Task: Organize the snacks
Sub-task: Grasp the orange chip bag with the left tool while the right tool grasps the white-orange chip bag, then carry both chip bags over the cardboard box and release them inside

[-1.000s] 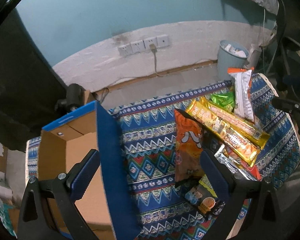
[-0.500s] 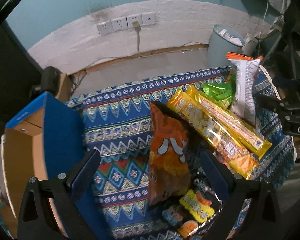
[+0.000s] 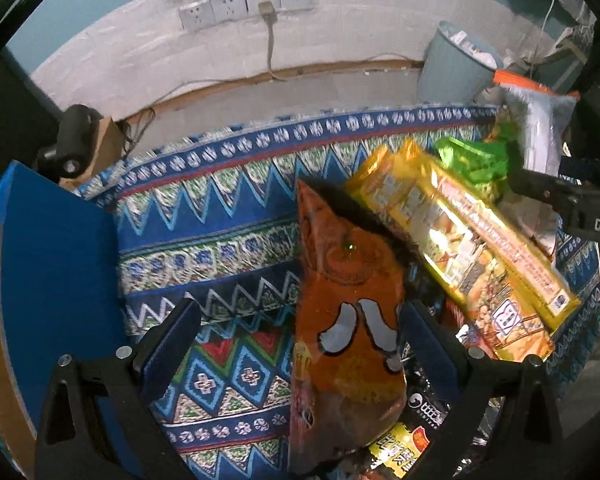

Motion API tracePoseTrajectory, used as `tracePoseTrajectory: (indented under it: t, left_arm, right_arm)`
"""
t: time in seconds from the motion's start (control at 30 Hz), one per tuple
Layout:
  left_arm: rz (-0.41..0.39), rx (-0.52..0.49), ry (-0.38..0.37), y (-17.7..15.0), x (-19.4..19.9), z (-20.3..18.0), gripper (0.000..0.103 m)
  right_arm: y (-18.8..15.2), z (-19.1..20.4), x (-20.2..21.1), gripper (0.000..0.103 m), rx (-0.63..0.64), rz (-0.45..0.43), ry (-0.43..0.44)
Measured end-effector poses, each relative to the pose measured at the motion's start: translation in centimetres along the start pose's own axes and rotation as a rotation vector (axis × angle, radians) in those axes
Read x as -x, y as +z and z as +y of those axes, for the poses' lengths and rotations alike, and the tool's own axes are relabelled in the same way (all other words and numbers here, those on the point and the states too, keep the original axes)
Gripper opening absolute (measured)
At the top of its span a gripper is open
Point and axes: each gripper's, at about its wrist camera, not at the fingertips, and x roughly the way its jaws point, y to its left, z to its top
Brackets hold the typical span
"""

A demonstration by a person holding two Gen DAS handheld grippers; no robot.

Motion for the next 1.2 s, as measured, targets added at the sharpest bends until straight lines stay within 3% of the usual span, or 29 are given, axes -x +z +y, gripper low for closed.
tracePoseTrajectory:
  t: [0.13,0.17,0.2,0.23,0.27,0.33,0.43,0.5,0.93,1.2]
  left_arm:
    - [0.025,0.006,-0.016,-0.2,-1.3,0.0,0.101]
    - [0.025,0.005,-0.020,-0.2,-1.5,0.0,0.100]
    - [0.023,0.004,-0.026,-0.4,-1.6,-0.1,0.092]
    - [0.025,0.005,-0.046,-0.4,-1.7,-0.1,0.083]
    - [0.033,0.010,-0.074,-0.5,-1.8,-0.2,0.078]
    - [0.039,0.025,-0.107,-0.7,-1.9,-0.1,0.058]
    - [0.029,0.026,-0.102,-1.0,-1.6,-0.4,0.050]
    - [0.019,0.018,-0.079,-1.2,-1.1,-0.6,0.048]
    - [-0.117,0.052,-0.021,-2.1,4.1,0.3,0.048]
    - [-0.209,0.028,0.001,-2.6,8.3,0.1,0.048]
  right_arm:
    - [-0.3,0.1,-1.2,0.083,0.004,0.026,0.004]
    - [-0.4,0.2,-1.3,0.077,0.011,0.028,0.002]
    - [-0.5,0.2,-1.5,0.066,0.016,0.030,0.003]
    - [-0.6,0.2,-1.6,0.062,0.022,0.034,0.001]
    - [-0.8,0.2,-1.6,0.061,0.028,0.033,0.001]
    - [-1.0,0.3,-1.6,0.059,0.039,0.028,0.005]
    - [-1.1,0.3,-1.0,0.053,0.056,0.010,-0.004]
    - [-1.3,0.3,-0.6,0.046,0.067,-0.007,-0.018]
    - [-1.5,1.9,4.6,0.045,0.112,-0.119,-0.031]
    - [-2.1,3.7,7.4,0.045,0.128,-0.166,0.011]
